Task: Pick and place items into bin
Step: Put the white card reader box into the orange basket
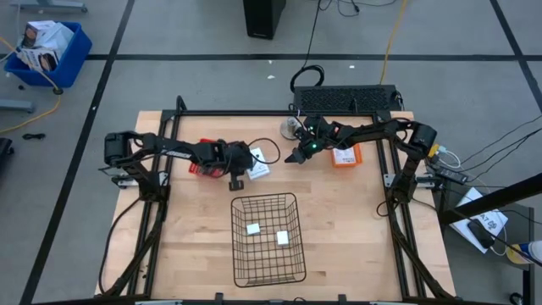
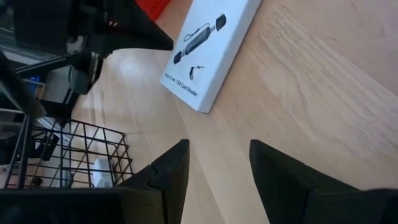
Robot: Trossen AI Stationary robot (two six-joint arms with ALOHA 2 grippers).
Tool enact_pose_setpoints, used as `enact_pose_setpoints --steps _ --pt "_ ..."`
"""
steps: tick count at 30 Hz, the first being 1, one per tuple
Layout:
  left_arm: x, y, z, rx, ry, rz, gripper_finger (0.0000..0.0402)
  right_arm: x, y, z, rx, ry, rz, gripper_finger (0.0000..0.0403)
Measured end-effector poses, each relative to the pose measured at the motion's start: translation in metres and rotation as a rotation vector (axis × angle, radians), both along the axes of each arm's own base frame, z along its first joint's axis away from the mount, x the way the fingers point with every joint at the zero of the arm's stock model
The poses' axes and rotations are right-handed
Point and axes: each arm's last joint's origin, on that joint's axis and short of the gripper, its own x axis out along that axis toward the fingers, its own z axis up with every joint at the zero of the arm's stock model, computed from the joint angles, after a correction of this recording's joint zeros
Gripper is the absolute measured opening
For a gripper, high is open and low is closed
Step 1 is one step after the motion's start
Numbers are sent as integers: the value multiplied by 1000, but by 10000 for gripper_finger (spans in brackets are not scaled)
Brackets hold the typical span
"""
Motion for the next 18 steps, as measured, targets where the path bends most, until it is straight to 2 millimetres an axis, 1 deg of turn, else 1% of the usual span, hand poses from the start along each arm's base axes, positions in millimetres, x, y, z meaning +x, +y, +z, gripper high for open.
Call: enact_pose_setpoints --steps 3,8,11,15,18 --pt "4 3 -2 -3 -29 -7 10 0 0 0 -2 -3 1 160" --pt "7 4 -9 -3 -25 -28 4 1 2 0 2 -5 11 160" --pt "9 7 -8 -15 -57 -31 8 3 5 1 -5 -10 25 160" --pt "12 8 -6 -89 -132 -89 3 6 7 2 -21 -31 34 160" --pt "11 7 -6 -89 -119 -87 10 6 7 2 -25 -35 35 160"
